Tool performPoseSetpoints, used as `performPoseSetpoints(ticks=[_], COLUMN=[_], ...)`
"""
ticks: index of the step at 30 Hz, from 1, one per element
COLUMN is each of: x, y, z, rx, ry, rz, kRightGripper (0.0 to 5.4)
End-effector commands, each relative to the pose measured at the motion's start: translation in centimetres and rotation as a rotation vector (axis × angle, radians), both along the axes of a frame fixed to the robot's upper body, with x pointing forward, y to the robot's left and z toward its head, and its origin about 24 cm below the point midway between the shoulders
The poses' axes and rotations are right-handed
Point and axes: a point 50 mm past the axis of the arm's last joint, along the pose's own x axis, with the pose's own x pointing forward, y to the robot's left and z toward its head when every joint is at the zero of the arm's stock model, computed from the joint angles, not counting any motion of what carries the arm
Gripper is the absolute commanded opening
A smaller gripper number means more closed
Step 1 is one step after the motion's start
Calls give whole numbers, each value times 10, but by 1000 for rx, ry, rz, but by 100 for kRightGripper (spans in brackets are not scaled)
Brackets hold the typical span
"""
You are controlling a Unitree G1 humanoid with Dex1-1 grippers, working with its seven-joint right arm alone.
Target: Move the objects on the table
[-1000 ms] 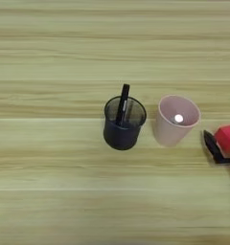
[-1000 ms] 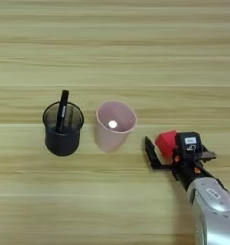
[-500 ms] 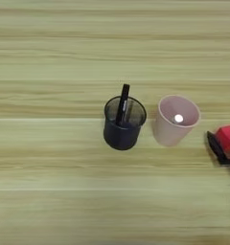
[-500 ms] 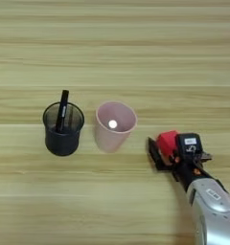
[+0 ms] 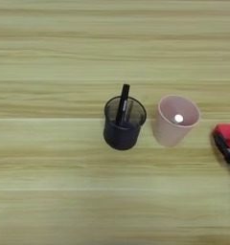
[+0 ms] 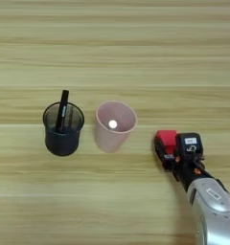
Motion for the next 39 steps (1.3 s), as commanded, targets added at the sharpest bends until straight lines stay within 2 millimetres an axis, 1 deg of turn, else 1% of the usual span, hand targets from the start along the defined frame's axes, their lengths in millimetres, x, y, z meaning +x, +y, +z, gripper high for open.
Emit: performPoseSetpoints(ticks=[1, 4, 12, 17, 21, 26, 32, 35, 39], x=[9, 5, -14, -27, -38, -48, -50, -51, -54], y=[-4, -1, 10, 17, 24, 41, 62, 76, 102], z=[26, 29, 42, 47, 47, 44, 43, 43, 39], rx=[-64, -64, -79, -40, -5, 24, 56, 74, 114], ry=[-96, -101, -111, -83, -32, 20, 19, 14, 18], rz=[10, 20, 102, 178, 257, 394, 475, 527, 619], kRightGripper=[239, 239, 238, 237, 237, 237, 237, 237, 237])
